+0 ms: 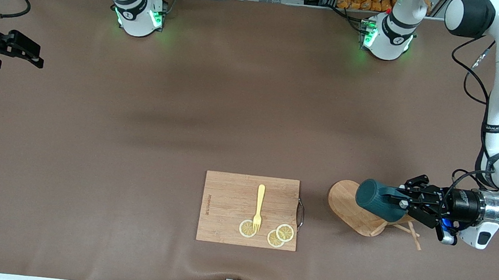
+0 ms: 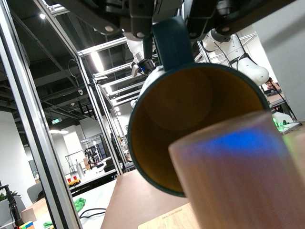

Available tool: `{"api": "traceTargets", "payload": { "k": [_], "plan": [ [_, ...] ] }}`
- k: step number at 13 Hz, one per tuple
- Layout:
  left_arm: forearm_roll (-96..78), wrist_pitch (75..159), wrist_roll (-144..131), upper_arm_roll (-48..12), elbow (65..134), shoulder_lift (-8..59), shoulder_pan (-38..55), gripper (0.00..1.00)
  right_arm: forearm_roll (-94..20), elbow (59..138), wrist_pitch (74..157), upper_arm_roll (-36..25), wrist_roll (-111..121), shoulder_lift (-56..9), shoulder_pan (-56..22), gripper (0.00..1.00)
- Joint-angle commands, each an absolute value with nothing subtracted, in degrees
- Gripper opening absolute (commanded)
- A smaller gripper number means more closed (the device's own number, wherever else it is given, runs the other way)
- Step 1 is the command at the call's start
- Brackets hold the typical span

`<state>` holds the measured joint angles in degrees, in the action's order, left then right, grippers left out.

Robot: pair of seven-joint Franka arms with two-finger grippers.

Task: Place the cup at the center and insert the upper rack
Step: 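Lower the mug onto the peg and open the left gripper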

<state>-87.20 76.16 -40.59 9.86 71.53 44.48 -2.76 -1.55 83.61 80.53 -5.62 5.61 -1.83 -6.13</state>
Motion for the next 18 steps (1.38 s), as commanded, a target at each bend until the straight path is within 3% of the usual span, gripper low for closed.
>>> {"api": "traceTargets", "payload": {
  "k": [1, 18],
  "plan": [
    [-88.95, 75.85, -39.12, 9.93, 70.58, 45.17, -3.16, 0.00, -2.37, 83.14, 80.51, -5.71, 4.92, -1.85, -6.24, 1.00],
    [-88.68, 76.82, -36.39, 10.63, 70.58, 45.70, -3.25, 0.00, -2.37, 83.14, 80.51, -5.71, 4.92, -1.85, -6.42, 1.00]
  ]
}}
